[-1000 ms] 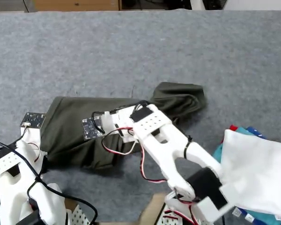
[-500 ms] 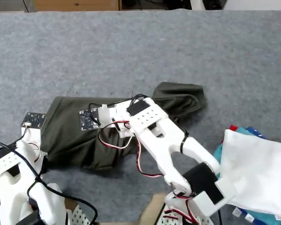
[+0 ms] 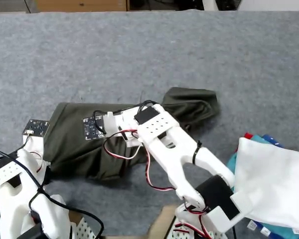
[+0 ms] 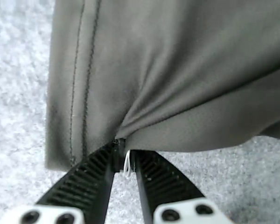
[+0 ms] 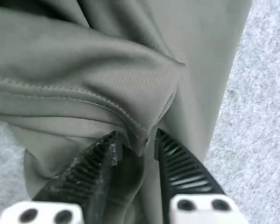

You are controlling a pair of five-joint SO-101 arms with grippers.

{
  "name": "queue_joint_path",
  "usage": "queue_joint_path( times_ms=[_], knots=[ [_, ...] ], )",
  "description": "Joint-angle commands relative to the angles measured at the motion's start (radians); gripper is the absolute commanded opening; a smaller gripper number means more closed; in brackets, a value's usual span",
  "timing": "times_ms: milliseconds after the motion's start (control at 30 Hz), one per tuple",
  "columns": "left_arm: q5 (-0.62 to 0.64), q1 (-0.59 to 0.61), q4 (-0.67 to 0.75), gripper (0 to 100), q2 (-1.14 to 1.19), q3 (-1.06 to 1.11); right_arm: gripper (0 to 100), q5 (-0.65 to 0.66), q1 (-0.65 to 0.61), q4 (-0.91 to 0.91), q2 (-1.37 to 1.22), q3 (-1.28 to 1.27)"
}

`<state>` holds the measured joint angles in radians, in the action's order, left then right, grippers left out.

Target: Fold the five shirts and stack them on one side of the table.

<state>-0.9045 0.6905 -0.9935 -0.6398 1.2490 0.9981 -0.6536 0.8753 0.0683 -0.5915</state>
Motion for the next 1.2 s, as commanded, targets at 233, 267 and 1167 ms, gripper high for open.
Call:
queue_joint_path(
  times_ms=[233, 267, 1167],
  knots=[
    [-0.008, 0.009, 0.031, 2, -0.008, -0.005, 15.8, -0.048, -0.018, 0.040, 0.056, 0.038],
    [-0.008, 0.009, 0.031, 2, -0.008, -0.005, 15.4, -0.048, -0.018, 0.040, 0.056, 0.038],
    [-0.009, 0.009, 0.031, 2, -0.008, -0.005, 0.5, -0.144, -0.035, -0.046, 0.054, 0.036]
  ],
)
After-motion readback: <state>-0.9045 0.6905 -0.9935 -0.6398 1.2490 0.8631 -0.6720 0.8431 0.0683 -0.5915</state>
